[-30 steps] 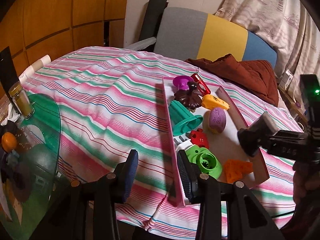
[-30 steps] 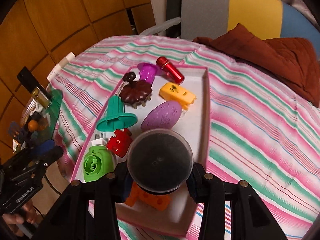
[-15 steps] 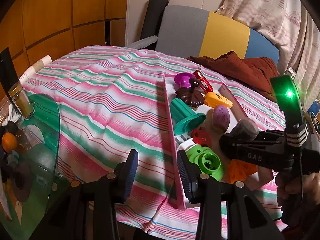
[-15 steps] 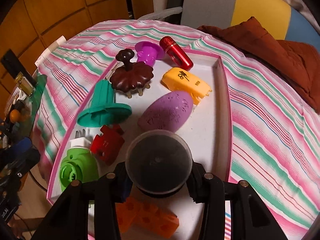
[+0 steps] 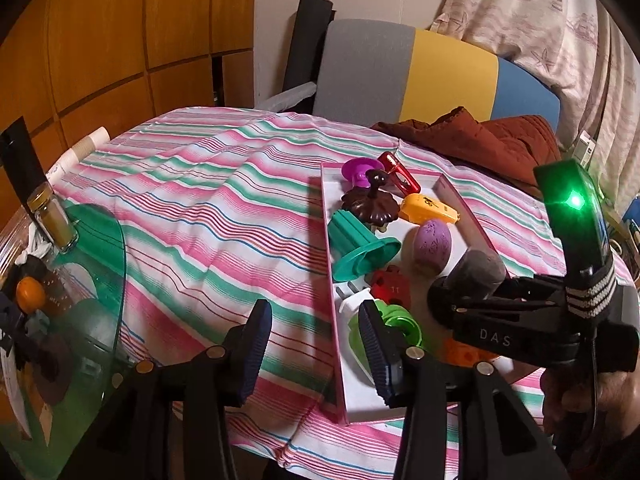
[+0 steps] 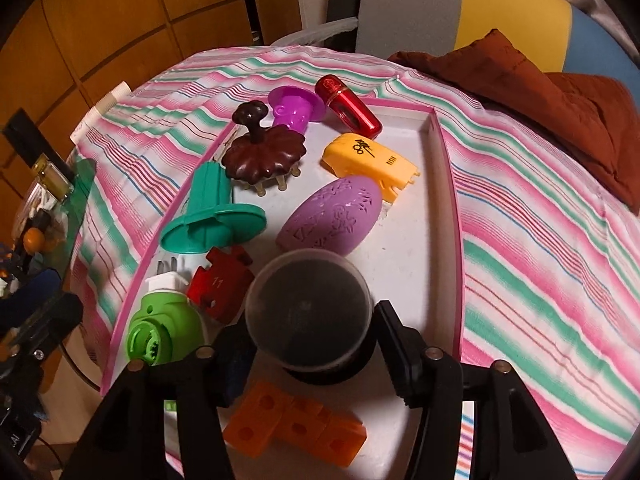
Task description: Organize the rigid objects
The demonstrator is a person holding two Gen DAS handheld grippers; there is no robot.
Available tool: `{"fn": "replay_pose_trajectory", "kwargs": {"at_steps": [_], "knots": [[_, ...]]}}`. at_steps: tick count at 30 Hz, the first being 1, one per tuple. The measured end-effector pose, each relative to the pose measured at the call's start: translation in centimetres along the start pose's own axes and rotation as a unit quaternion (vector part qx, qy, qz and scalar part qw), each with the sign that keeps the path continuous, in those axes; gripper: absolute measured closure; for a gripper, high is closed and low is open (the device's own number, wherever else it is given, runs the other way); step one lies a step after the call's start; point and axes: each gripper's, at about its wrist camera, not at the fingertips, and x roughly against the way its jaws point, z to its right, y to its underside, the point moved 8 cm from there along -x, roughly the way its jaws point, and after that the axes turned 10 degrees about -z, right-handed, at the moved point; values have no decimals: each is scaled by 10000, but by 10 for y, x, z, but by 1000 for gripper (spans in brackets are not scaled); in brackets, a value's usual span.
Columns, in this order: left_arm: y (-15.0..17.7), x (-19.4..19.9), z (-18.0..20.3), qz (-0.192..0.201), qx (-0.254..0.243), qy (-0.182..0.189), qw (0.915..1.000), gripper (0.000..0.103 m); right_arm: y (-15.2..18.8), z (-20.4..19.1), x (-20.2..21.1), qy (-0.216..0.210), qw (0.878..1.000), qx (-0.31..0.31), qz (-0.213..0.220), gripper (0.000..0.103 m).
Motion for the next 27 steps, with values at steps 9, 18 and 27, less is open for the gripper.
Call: {"fn": "replay_pose_trajectory", "kwargs": {"at_steps": [9, 18, 27], "knots": [[-1, 18, 1, 247, 111, -86, 9996, 58, 14, -2, 32, 67, 9986, -121, 501, 25], [0, 33, 1, 483, 110, -479, 9976, 46, 38, 8, 68, 532, 9913, -414, 1133, 19], [6, 54, 8, 867, 51, -559, 9947, 36, 56, 12, 83, 676, 9873, -523, 1336, 17]]}}
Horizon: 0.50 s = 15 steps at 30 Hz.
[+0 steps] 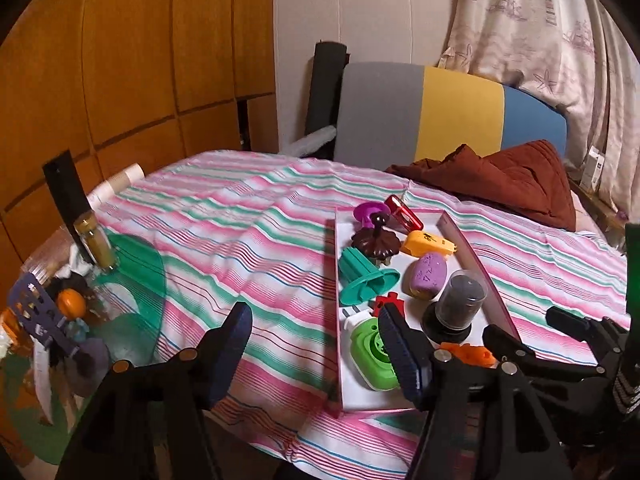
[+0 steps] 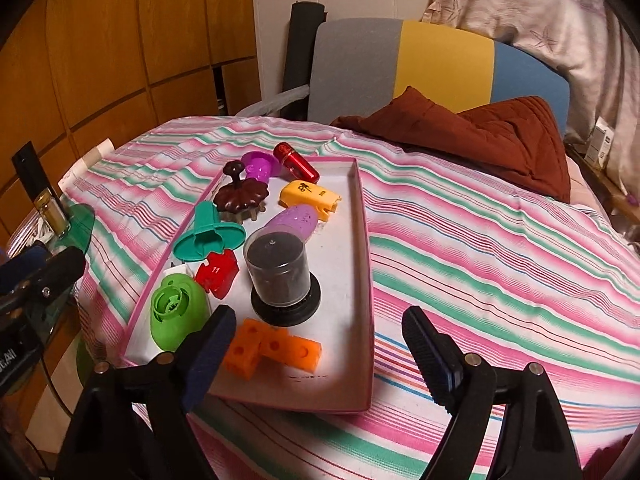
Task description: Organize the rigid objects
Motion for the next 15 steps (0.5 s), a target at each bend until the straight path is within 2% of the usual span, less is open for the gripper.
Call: {"fn": "replay_pose_trajectory", "kwargs": {"at_steps": [6, 13, 15], "knots": [[0, 7, -4, 90, 220, -27, 9997, 37, -2, -4, 9, -48, 10000, 35, 76, 16], [2, 7, -7, 4, 188, -40, 9998, 39, 0, -10, 14, -57, 9998, 136, 93, 14], [2, 8, -8, 59, 171, -113, 9998, 47, 0, -11, 14, -54, 9998, 151, 91, 14]]}}
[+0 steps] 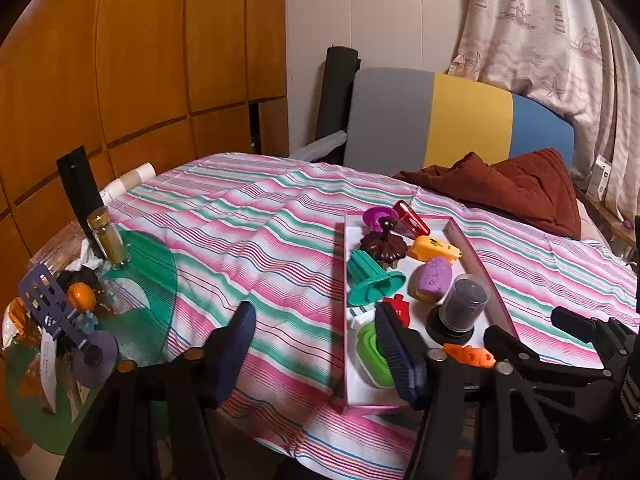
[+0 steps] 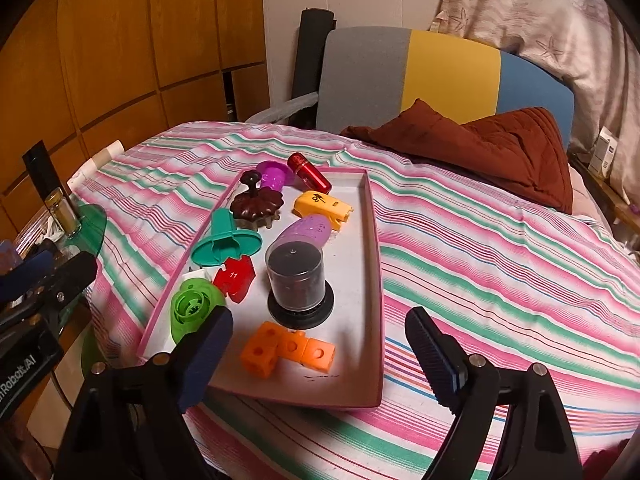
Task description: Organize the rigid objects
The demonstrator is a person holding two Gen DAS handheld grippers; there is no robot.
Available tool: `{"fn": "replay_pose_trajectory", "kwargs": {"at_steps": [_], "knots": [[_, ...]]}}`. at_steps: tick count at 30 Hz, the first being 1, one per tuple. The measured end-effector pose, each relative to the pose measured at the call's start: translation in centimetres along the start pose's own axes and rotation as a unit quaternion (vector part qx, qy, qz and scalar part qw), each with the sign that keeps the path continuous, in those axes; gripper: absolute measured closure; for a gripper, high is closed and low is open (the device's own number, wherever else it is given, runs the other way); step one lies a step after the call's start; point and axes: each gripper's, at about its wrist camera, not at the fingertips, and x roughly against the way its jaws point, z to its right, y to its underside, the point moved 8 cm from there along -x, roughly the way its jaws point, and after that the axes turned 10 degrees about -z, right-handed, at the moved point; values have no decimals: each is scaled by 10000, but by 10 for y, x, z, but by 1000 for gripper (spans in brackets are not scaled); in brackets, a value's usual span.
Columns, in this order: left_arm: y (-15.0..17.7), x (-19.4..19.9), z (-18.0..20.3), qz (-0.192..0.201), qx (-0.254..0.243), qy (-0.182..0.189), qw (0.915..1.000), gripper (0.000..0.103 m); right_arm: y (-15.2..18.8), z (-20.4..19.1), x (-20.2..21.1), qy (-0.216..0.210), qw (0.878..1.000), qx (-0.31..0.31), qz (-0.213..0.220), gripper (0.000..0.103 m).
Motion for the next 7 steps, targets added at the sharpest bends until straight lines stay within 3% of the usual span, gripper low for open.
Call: {"fn": "replay_pose_trajectory", "kwargs": {"at_steps": [7], "knots": [[-2, 0, -4, 44, 5, -54, 10000, 49, 0, -1, -1, -11, 10000, -12, -7, 14]]}}
